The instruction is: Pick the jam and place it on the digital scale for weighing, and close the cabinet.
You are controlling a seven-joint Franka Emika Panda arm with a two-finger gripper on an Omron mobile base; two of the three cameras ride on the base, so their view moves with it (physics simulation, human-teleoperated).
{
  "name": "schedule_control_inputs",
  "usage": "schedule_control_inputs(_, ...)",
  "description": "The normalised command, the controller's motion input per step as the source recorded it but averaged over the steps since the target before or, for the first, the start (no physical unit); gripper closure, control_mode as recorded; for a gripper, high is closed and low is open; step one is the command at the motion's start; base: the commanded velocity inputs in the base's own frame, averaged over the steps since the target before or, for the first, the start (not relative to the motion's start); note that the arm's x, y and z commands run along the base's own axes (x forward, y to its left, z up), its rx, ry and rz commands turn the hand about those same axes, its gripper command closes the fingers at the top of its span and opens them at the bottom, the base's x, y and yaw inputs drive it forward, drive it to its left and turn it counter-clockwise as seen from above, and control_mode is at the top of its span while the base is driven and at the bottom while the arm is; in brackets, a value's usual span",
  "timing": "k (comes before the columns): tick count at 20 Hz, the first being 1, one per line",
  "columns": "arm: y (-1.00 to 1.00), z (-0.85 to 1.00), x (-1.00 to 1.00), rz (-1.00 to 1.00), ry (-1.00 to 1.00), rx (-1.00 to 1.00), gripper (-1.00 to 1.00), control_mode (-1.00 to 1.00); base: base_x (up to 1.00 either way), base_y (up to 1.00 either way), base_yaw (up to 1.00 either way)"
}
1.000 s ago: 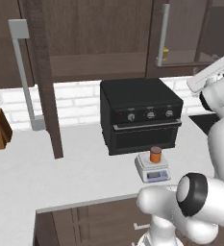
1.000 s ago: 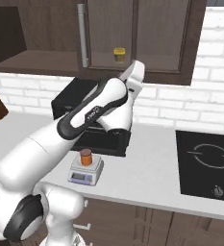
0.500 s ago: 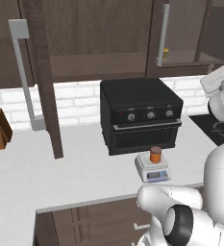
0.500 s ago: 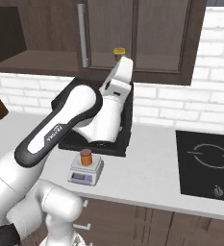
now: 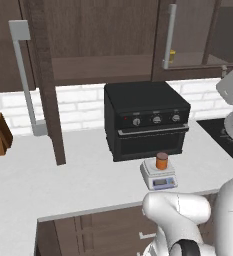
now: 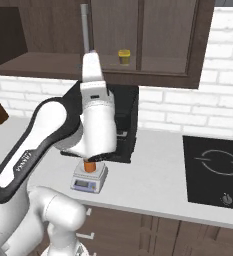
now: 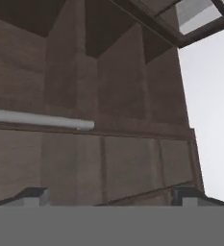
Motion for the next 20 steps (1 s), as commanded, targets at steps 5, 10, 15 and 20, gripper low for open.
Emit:
schedule_control_inputs(5, 1.0, -0.05, 0.31, -0.09, -0.03, -0.14, -1.0, -1.0, 0.0, 0.0, 0.0)
schedule_control_inputs(10, 1.0, -0.15, 0.17, 0.0, -0.01, -0.12, -1.0, -1.0, 0.0, 0.0, 0.0)
schedule_control_inputs(15, 1.0, -0.25, 0.34, 0.0, 0.01, -0.08, -1.0, -1.0, 0.0, 0.0, 0.0)
schedule_control_inputs(20, 0.67, -0.66, 0.04, 0.0, -0.05, 0.11, -1.0, -1.0, 0.0, 0.0, 0.0)
